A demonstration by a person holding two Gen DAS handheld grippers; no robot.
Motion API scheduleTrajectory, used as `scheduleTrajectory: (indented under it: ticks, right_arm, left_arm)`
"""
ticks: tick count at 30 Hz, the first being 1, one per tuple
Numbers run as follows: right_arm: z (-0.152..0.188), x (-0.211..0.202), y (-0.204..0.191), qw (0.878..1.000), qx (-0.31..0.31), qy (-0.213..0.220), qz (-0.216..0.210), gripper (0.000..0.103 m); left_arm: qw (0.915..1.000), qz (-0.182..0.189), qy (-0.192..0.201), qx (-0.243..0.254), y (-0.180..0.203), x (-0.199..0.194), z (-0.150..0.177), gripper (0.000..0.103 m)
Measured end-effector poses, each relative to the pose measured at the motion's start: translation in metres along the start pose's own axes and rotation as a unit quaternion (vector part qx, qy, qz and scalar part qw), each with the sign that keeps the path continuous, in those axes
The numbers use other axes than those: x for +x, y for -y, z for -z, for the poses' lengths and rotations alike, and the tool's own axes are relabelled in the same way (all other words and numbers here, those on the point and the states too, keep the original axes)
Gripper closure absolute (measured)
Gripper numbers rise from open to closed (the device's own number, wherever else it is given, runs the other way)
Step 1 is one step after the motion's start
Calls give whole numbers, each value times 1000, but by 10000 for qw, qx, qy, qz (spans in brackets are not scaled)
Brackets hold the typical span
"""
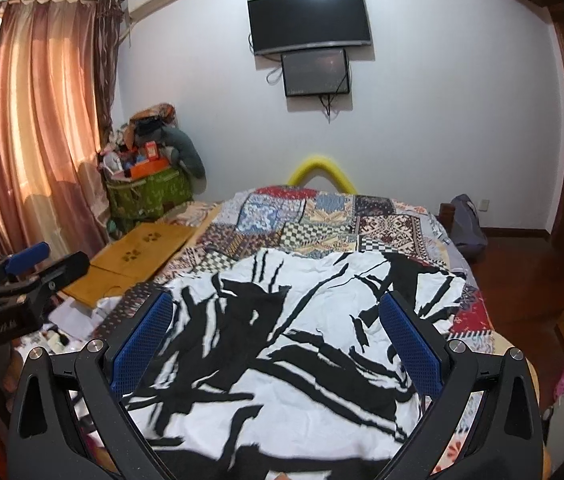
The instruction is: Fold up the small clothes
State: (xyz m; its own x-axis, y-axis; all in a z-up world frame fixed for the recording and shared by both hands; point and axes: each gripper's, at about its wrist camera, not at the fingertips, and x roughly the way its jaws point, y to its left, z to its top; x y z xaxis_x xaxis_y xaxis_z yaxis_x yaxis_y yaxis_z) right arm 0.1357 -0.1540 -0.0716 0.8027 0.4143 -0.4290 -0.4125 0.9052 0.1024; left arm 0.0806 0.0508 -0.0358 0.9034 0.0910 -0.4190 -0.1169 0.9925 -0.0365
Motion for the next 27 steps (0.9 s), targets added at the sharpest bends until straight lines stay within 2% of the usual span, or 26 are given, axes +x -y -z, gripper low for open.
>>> scheduleTrajectory:
  ticks: [2, 7, 11, 14, 17, 19, 23, 27]
  right_arm:
    - [0, 14, 3, 10000, -27, -82, 37, 1]
    - [-1, 65, 17, 9989, -40, -462, 5, 14]
    - [-3, 98, 22, 9969, -169, -765, 14, 26]
    - [-5, 123, 24, 9946, -308, -989, 22, 33]
    - [-8, 146, 25, 9923, -442, -1159, -3, 33]
    - [-7, 159, 26, 9904, -524, -1277, -43, 33]
    - [-3, 192, 31, 9849, -566, -1631, -137, 34]
    - [7, 216, 34, 9783, -534, -1975, -331, 35]
  left_arm:
    - [9997, -187, -176, 14, -11, 24, 0, 0]
    - [9959, -585, -697, 12, -47, 92, 4, 0]
    - [9909, -652, -1175, -98, -75, 142, 12, 0]
    - [9838, -466, -1681, -414, -100, 182, 17, 0]
    - [9715, -251, -2206, -825, -120, 214, 24, 0]
    - [9591, -147, -2567, -1186, -135, 235, 34, 1]
    - [9390, -84, -3031, -1624, -153, 263, 52, 10]
    - [9127, 309, -3423, -2210, -165, 286, 73, 19]
